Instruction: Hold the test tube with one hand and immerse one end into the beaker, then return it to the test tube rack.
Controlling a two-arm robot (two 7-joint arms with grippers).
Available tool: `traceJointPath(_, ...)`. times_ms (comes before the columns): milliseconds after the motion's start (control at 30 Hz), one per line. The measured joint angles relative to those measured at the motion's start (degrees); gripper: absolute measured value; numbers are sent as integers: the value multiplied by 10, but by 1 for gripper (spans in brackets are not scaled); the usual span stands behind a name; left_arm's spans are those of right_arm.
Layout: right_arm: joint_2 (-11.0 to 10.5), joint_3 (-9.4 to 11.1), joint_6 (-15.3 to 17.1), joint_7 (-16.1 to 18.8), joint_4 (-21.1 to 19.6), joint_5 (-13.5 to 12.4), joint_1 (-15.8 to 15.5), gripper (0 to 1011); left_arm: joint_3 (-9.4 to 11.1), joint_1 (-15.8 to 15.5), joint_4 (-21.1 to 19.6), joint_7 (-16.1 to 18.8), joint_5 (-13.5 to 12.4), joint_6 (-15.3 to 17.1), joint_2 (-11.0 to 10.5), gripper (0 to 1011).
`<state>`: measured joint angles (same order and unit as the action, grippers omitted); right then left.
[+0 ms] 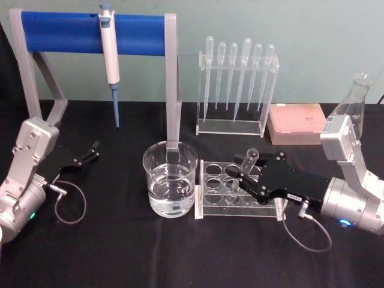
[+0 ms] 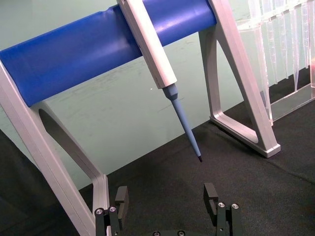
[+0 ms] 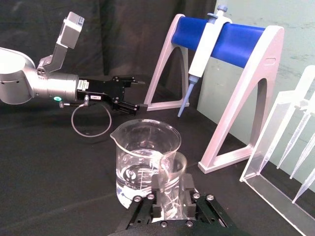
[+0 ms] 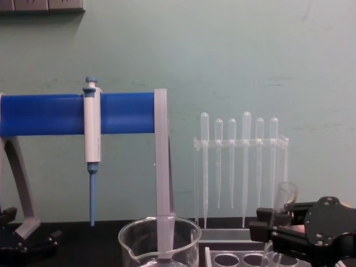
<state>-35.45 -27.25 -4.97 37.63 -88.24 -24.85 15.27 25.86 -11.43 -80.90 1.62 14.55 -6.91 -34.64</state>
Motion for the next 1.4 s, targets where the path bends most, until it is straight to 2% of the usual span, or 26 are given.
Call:
traceJointPath(33, 0, 0, 0, 0, 0, 0, 0, 263, 0, 0, 0, 0, 0, 0, 0, 1000)
traceJointPath(67, 0, 0, 0, 0, 0, 0, 0, 326, 0, 0, 0, 0, 0, 0, 0, 1000)
traceJointPath(167, 0, 0, 1, 0, -1, -1, 0, 398, 0, 0, 0, 0, 0, 0, 0, 1000)
traceJointPath(333, 0, 0, 1, 0, -1, -1, 1, 585, 0, 0, 0, 0, 0, 0, 0, 1000)
traceJointPath(467, -1, 1, 1, -1, -3, -2, 0, 685, 0, 0, 0, 0, 0, 0, 0, 1000)
traceJointPath(533, -4, 9, -1, -2, -19, -7, -7, 783, 0, 0, 0, 0, 0, 0, 0, 1000)
traceJointPath(600, -6, 15, -2, -3, -31, -12, -11, 794, 0, 0, 0, 0, 0, 0, 0, 1000)
traceJointPath(667, -11, 26, -5, -8, -50, -20, -21, 848, 0, 0, 0, 0, 0, 0, 0, 1000)
traceJointPath(700, -14, 35, -7, -12, -63, -26, -28, 907, 0, 0, 0, 0, 0, 0, 0, 1000)
traceJointPath(800, -20, 52, -12, -21, -89, -36, -41, 953, 0, 0, 0, 0, 0, 0, 0, 1000)
traceJointPath(833, -21, 57, -13, -25, -95, -37, -45, 997, 0, 0, 0, 0, 0, 0, 0, 1000)
traceJointPath(900, -23, 67, -14, -34, -106, -41, -53, 1002, 0, 0, 0, 0, 0, 0, 0, 1000)
traceJointPath(1100, -13, 109, -10, -80, -129, -62, -81, 1002, 0, 0, 0, 0, 0, 0, 0, 1000)
traceJointPath(1133, -5, 121, -6, -104, -133, -61, -90, 1002, 0, 0, 0, 0, 0, 0, 0, 1000)
traceJointPath(1167, -1, 126, -3, -118, -134, -58, -95, 1002, 0, 0, 0, 0, 0, 0, 0, 1000)
traceJointPath(1200, 7, 135, 3, -147, -136, -49, -102, 1002, 0, 0, 0, 0, 0, 0, 0, 1000)
traceJointPath(1233, 7, 135, 3, -147, -136, -49, -102, 1002, 0, 0, 0, 0, 0, 0, 0, 1000)
traceJointPath(1267, 16, 141, 11, -177, -135, -38, -108, 1002, 0, 0, 0, 0, 0, 0, 0, 1000)
traceJointPath(1333, 25, 146, 17, -202, -133, -27, -113, 1002, 0, 0, 0, 0, 0, 0, 0, 1000)
traceJointPath(1400, 41, 152, 24, -245, -126, -5, -121, 1003, 0, 0, 0, 0, 0, 0, 0, 1000)
